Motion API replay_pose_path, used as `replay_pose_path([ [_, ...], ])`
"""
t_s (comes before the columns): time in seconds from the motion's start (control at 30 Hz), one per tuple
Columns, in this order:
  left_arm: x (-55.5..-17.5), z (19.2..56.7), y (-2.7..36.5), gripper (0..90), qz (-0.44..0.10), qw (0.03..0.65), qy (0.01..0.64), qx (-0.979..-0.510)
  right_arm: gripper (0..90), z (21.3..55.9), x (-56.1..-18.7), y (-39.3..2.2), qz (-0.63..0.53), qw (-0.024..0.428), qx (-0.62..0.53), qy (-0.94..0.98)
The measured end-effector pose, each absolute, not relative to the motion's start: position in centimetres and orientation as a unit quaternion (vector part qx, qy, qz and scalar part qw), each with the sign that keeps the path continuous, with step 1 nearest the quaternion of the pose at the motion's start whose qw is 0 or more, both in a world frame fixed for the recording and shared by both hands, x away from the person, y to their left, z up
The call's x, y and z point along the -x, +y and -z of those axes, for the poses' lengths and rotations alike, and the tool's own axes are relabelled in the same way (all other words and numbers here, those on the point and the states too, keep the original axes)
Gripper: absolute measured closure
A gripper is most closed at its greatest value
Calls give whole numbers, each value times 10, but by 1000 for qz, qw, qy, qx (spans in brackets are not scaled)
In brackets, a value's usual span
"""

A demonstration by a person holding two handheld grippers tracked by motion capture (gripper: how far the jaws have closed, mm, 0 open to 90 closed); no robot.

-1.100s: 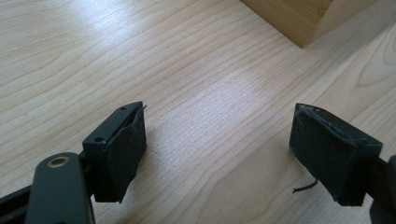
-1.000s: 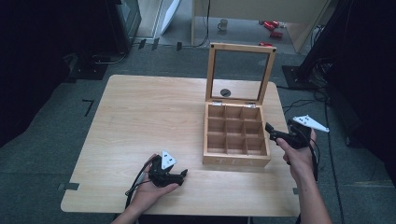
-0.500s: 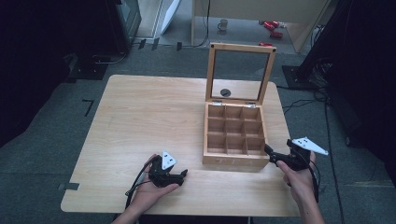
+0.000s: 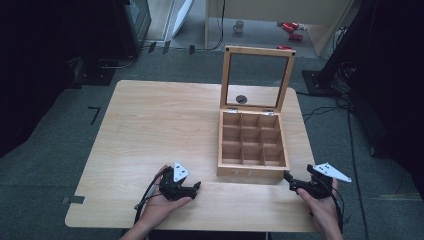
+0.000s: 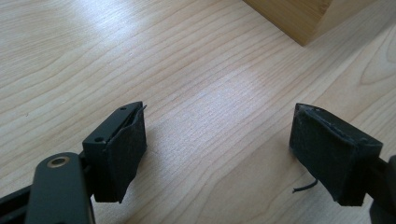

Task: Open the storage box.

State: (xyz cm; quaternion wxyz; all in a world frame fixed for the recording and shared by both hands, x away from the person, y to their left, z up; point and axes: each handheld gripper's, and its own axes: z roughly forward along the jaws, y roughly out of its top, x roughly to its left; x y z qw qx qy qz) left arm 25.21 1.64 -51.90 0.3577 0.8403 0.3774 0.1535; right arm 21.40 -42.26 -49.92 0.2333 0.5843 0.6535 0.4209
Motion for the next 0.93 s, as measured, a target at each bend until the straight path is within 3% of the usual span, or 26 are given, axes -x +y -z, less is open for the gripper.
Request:
replay_pose_path([
  [0.3, -252, 519, 17, 193, -153, 359, 378, -840, 0, 521, -213, -413, -367, 225, -583, 689],
  [0.93, -250, 519, 16, 193, -156, 356, 375, -842, 60, 526, -215, -404, -310, 240, -590, 705],
])
